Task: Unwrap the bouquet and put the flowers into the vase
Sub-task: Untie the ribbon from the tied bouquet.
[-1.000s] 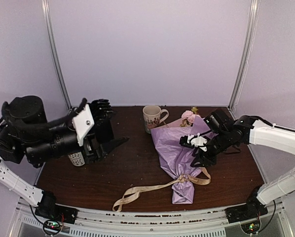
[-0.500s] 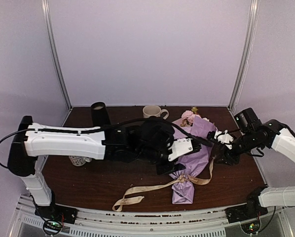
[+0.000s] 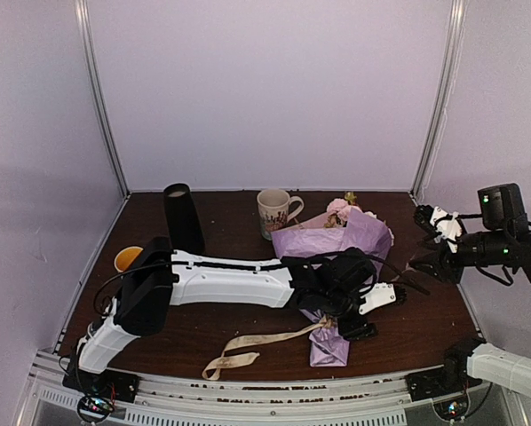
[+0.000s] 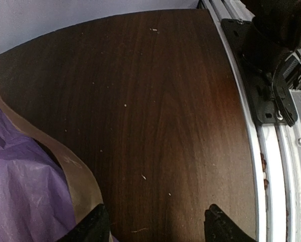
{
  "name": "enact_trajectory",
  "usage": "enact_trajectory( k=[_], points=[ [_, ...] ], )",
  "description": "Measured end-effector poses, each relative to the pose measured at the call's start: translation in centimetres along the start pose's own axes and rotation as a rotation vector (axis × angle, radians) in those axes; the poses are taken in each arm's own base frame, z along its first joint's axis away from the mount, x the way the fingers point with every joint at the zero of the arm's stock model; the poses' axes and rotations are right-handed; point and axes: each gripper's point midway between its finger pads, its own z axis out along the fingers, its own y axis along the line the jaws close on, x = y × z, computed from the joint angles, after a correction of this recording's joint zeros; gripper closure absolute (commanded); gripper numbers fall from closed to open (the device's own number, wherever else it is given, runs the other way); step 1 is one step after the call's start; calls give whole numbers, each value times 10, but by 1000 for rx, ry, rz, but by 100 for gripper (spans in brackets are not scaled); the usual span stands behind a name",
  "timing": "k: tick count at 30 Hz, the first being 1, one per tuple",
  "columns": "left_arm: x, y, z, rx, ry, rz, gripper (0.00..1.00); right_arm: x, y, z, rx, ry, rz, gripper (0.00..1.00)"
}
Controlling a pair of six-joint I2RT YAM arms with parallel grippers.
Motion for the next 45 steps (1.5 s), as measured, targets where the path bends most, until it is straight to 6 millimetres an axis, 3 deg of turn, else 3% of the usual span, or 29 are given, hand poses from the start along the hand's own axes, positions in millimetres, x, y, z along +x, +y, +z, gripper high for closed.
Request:
enact_trajectory(
  k=[8,12,13,17,20,23,27,31,34,35,37,39,42,43,45],
  points=[
    [-38,35,0,-207,-164,-65,39,-2,4,0,-25,-11,12,50],
    [-51,46,2,-259,-213,-74,47,-10,0,-7,-5,-33,11,50],
    [-56,48,6,-263,-233,-75,52,-12,-1,-9,-3,-39,12,51],
    [-60,50,21,-253,-273,-85,96,-18,0,-12,-12,-59,23,51],
    [-55,50,27,-251,-271,-88,100,-18,2,-12,-24,-62,28,50],
    [-47,51,19,-275,-267,-92,100,-17,2,-13,-23,-60,38,49],
    [-28,51,-29,-348,-225,-102,100,-22,-3,-20,3,-75,66,45],
    [-50,61,-126,-487,-297,-114,100,-31,-8,-24,18,-111,86,40],
    [-63,70,-194,-595,-370,-149,100,-33,-5,-16,-14,-128,89,44],
    [-62,72,-207,-621,-379,-165,100,-31,-4,-12,-29,-123,90,47],
    [-46,76,-218,-660,-363,-204,100,-23,5,5,-95,-100,89,51],
    [-13,76,-206,-680,-286,-244,100,-11,18,27,-166,-54,70,53],
    [62,68,-176,-683,-103,-296,100,10,54,60,-310,39,-6,58],
    [96,62,-167,-681,-23,-315,100,17,65,69,-354,68,-37,60],
    [137,53,-161,-684,74,-344,82,26,83,83,-420,117,-88,62]
  ],
)
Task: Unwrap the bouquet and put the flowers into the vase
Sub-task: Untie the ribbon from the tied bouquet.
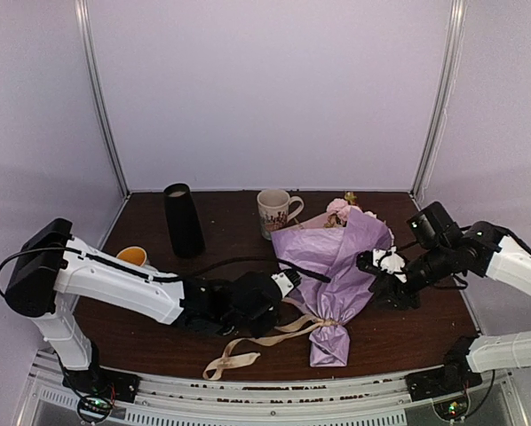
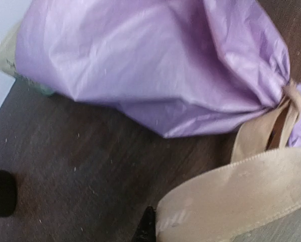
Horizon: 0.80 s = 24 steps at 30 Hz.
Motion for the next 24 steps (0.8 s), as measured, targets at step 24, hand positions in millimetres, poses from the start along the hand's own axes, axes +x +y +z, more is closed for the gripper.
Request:
enact_trajectory(
  k=[24],
  points=[
    [92,124,-69,-291,25,-565,32,-63,72,151,-141,311,-639,61]
  ],
)
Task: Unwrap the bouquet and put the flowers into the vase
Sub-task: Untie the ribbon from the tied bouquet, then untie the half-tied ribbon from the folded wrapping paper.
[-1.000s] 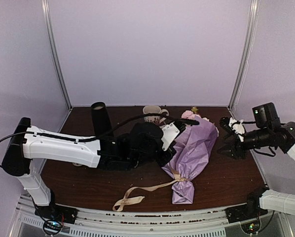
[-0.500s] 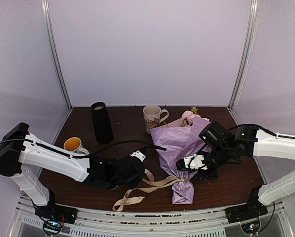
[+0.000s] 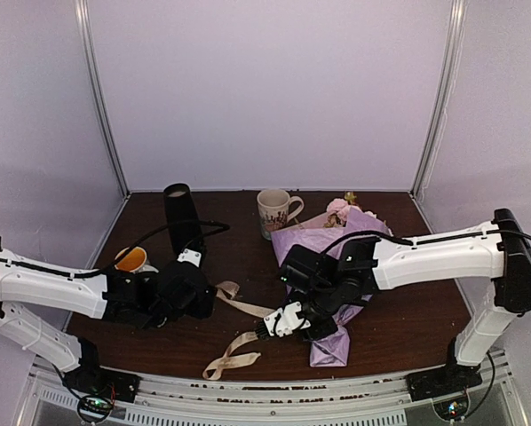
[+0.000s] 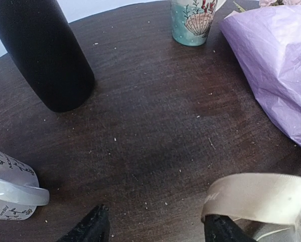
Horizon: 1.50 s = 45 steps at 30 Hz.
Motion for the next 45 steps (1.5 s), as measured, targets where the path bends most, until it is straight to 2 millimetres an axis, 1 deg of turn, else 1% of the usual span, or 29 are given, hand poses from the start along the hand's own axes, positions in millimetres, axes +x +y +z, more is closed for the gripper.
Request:
enact_trajectory(
  k=[2,5,10,13,16,18,20,21,24,26,28,30,32,34,37,41,45],
  points=[
    [0,0,0,3,0,-5,32,-3,-3,10,-1,27,-2,60],
    [1,-1,0,10,8,-7,32,-5,-7,17,16,55,-1,60],
    [4,-2,3,11,21,-2,32,-3,-12,22,45,92,-6,62],
    [7,1,6,2,35,5,32,-3,-8,22,28,96,-12,62],
    [9,2,8,-3,44,23,32,0,-6,19,25,106,-12,65],
    [9,1,8,3,44,39,32,8,-6,12,36,111,-1,66],
    [7,-2,6,23,42,64,35,21,-6,-3,49,107,30,66],
    [5,-5,5,41,38,77,37,31,-9,-14,63,100,62,67],
    [-1,-20,2,124,21,117,42,63,-19,-43,124,78,167,69],
    [-4,-35,-1,206,12,157,45,86,-19,-54,150,81,230,70],
    [-5,-53,-3,295,12,201,49,101,-10,-54,142,87,271,70],
    [-5,-77,-5,403,17,246,52,110,2,-45,109,99,288,71],
    [-7,-105,-6,521,19,291,54,115,12,-34,71,111,303,71],
    [-8,-130,-7,619,17,326,54,118,16,-25,48,121,313,71],
    [-8,-154,-7,719,19,362,53,117,15,-14,36,117,326,71],
    [-3,-166,-7,775,21,383,54,112,11,-7,33,90,337,73],
    [-3,-169,-8,790,16,386,54,107,9,-2,21,69,343,84]
  ],
)
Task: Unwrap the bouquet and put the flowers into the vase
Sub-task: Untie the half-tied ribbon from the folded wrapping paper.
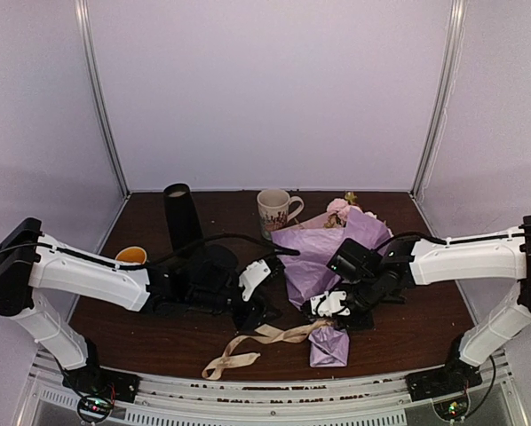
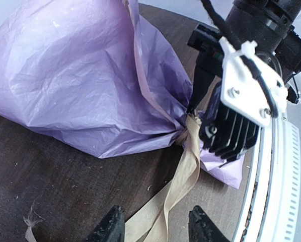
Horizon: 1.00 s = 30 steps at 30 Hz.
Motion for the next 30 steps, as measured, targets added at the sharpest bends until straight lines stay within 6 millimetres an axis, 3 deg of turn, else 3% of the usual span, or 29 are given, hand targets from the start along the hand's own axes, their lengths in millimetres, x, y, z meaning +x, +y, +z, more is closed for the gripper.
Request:
enact_trajectory(
  k=[4,8,16,21,24,30],
  points=[
    [-5,-2,0,4,-19,7,54,0,1,9,-27,17,3,91],
    [-5,-2,0,4,-20,20,54,-1,1,4,-23,10,4,100],
    [-1,-1,8,3,-18,75,54,-7,-8,-44,39,-124,47,100],
    [6,2,34,7,15,129,50,-10,-14,-70,59,-245,84,100],
    [-5,-2,44,30,-12,155,47,-11,-13,-65,35,-253,103,100],
    [-50,-26,50,92,-165,215,49,-10,-11,-36,-111,-218,209,100]
  ],
)
